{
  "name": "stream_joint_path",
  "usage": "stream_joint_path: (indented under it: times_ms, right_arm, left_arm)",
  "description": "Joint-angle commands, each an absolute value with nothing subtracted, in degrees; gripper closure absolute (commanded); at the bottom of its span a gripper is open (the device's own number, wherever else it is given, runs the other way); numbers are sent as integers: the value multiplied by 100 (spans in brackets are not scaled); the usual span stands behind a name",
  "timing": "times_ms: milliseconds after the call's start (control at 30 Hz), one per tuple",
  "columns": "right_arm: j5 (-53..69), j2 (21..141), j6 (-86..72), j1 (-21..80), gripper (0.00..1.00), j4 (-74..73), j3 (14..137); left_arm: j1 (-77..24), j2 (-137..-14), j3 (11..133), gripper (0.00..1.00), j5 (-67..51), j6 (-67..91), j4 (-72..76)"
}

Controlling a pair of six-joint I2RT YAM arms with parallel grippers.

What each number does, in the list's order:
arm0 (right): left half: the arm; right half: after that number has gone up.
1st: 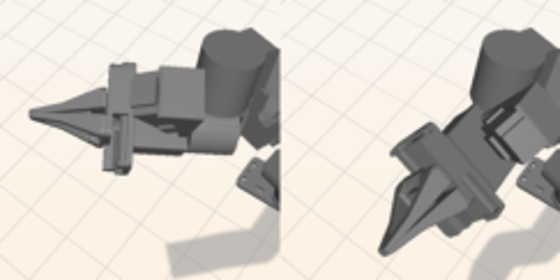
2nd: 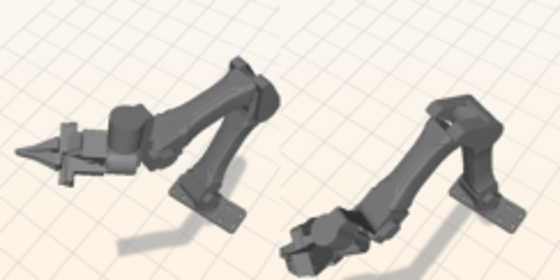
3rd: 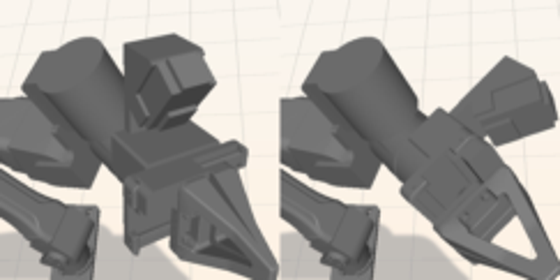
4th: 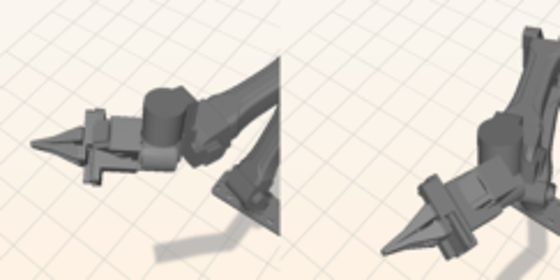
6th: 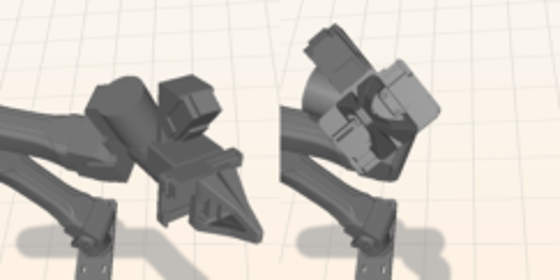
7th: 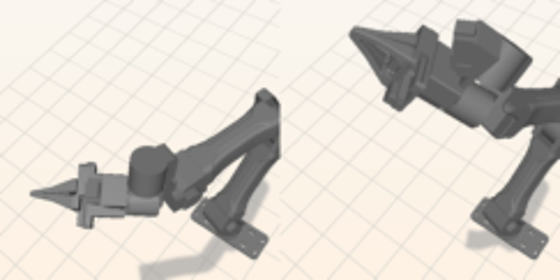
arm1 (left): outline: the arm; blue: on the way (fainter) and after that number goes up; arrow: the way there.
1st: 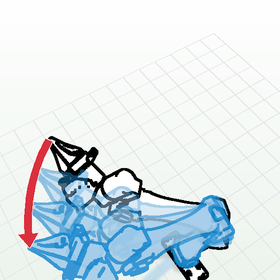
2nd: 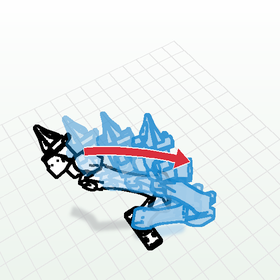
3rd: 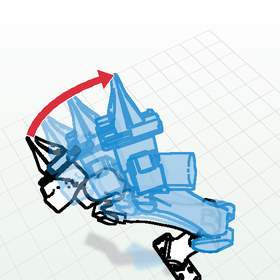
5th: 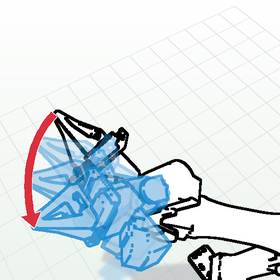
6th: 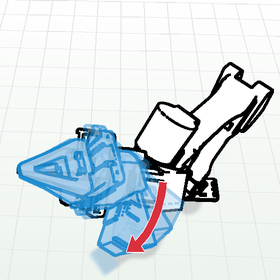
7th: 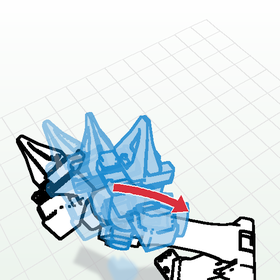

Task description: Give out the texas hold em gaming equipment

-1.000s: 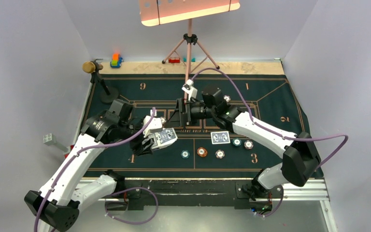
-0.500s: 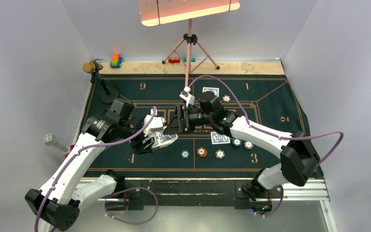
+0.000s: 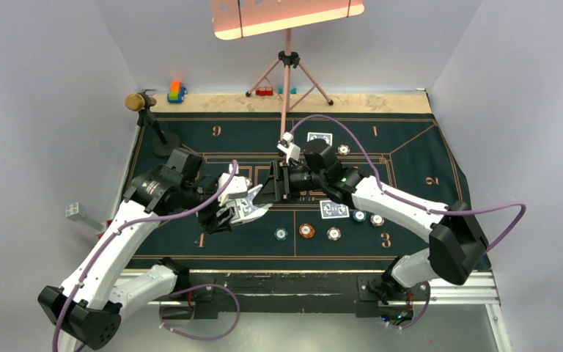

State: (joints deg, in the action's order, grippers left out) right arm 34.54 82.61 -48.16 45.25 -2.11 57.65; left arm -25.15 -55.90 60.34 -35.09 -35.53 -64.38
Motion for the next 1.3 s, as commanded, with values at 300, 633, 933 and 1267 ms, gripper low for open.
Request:
stream_joint_path:
  times_ms: [300, 633, 933, 1267]
  right_arm:
    - [3041, 7725, -4456, 4244, 46, -567, 6052]
    - [2892, 7636, -4357, 4232, 60, -660, 6205]
    - [2720, 7381, -4129, 3999, 67, -943, 6295]
    - [2807, 7388, -4034, 3970, 94, -980, 6349]
  left_arm:
    - [-2502, -5520, 6245, 100, -3765, -3480, -6311]
    - [-2500, -5476, 6223, 100, -3754, -3513, -6381]
    - [-2504, -5467, 6231, 100, -3804, -3555, -6477]
    - [-2498, -5479, 6249, 100, -3805, -3560, -6522]
